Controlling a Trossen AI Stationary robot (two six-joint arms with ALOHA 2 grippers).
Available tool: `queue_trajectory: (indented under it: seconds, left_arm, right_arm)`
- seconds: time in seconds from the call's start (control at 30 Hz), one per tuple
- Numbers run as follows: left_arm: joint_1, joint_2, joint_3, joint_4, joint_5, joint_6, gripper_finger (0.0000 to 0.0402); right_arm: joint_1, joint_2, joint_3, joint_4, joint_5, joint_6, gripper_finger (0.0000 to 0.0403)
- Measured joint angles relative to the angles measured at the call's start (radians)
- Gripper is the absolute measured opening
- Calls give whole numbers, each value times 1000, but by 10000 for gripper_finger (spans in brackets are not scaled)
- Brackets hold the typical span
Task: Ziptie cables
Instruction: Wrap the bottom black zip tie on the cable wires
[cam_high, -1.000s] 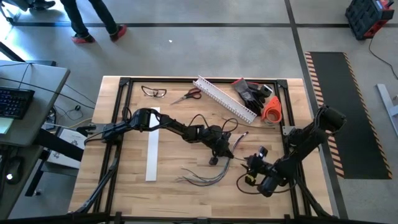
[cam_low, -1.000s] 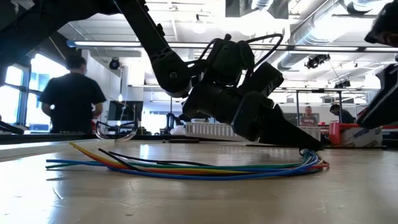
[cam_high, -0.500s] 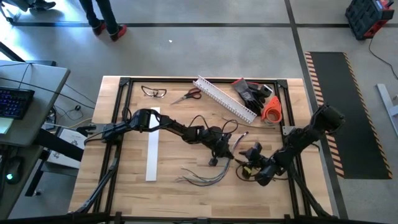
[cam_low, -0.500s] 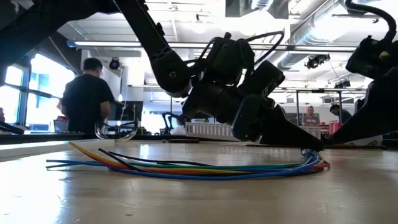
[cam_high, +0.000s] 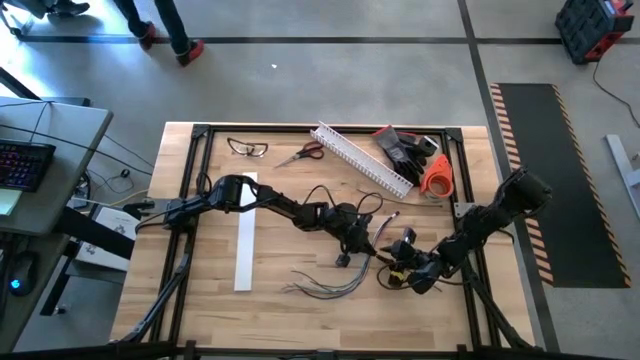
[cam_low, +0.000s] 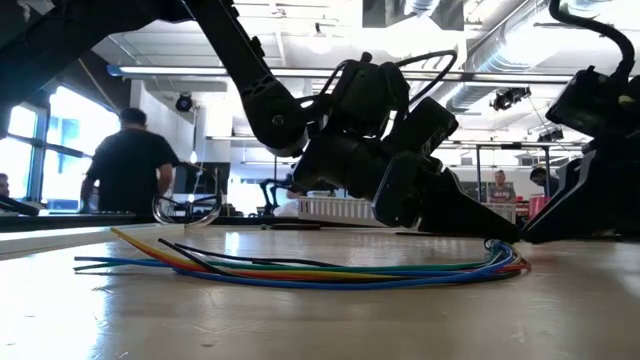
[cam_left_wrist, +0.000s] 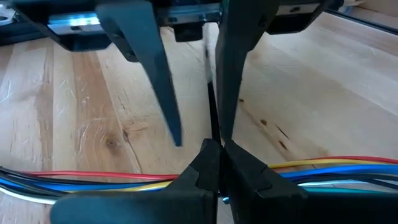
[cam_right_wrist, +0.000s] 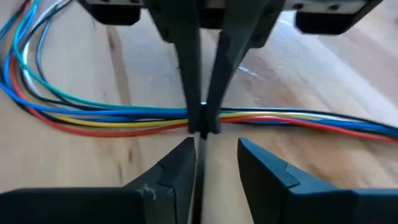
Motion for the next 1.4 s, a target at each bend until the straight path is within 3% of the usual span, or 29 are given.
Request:
queue_trajectory:
  seconds: [0.4,0.63,0.83,1.03,1.27,1.4]
  left_arm:
    - [0,0,0,0,0,-1,0]
    - [0,0,0,0,0,-4,0]
    - [0,0,0,0,9,-1,0]
    - [0,0,0,0,10,-4,0]
    - [0,-1,0,0,12,-7,5]
    - [1,-5,0,-11,18,-16,42]
  right_arm:
    - [14,60,0,95,0,1,21]
    - [31,60,0,96,55,4,35]
    - [28,60,-3,89,38,37,60]
    - [30,60,-3,89,35,37,8]
    - [48,60,-3,91,59,30,1]
    - [48,60,-3,91,60,25,0]
